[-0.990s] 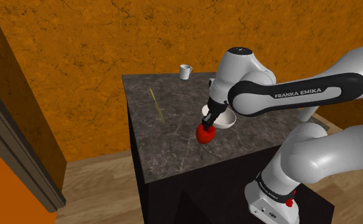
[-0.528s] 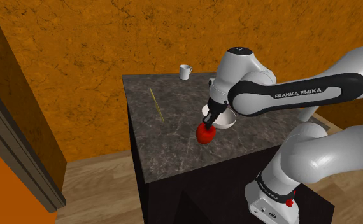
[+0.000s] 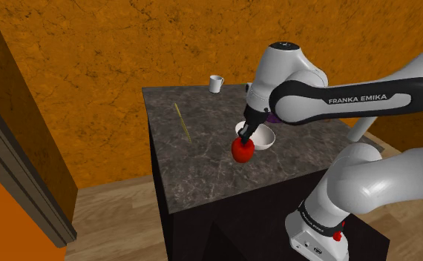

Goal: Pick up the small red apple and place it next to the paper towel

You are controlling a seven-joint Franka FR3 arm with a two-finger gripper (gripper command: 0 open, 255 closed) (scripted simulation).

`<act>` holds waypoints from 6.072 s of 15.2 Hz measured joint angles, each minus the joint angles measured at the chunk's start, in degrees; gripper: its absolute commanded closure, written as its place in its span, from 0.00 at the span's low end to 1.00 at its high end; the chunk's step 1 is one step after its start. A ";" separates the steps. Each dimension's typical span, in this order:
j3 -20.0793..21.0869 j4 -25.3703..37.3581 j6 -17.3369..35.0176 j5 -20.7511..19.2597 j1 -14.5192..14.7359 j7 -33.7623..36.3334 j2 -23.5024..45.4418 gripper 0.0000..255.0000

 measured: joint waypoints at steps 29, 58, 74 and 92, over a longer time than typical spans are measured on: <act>-2.30 21.56 -22.79 -1.51 -1.01 -1.87 -1.32 1.00; -15.32 34.12 -39.03 -9.93 -4.10 -15.52 -5.92 1.00; -35.57 37.47 -42.09 -24.95 -7.31 -36.22 -10.44 1.00; -63.72 59.85 -40.34 -36.52 0.45 -60.70 0.06 1.00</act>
